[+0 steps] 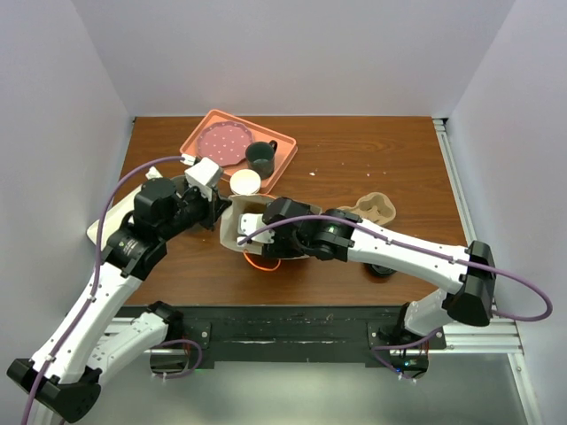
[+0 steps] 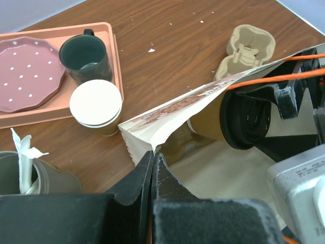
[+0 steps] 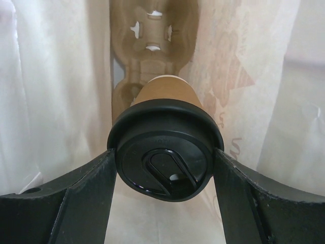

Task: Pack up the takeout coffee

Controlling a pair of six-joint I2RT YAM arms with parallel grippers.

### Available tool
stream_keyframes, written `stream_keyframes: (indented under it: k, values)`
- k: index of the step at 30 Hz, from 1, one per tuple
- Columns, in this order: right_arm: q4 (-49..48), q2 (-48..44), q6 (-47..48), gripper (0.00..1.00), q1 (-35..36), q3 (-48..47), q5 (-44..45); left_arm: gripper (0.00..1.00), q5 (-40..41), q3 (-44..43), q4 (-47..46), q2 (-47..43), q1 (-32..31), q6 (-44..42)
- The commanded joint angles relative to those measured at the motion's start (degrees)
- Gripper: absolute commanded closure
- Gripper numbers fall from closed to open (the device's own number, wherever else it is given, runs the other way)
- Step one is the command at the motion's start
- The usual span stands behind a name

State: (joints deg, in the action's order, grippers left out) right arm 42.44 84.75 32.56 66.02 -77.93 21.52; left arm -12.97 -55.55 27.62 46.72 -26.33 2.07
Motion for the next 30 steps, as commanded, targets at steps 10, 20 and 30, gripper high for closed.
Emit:
stream_keyframes:
  k: [10, 20, 30]
  values:
    - [4.59, -1.16, -1.09, 0.8, -1.33, -3.81, 2.21, 1.0, 7.78, -6.24, -2.21, -1.02, -0.13, -1.71]
    - [-0.33, -2.84, -3.72, 0.8, -1.86, 2.26, 1.07, 1.0, -1.96, -0.45, -4.41, -5.05, -0.22, 4.17]
    - [-0.52, -1.52, -10.14, 0.8, -3.09, -0.9, -2.45, 1.0, -0.83, 2.9, -5.73, -6.46, -0.39, 1.63]
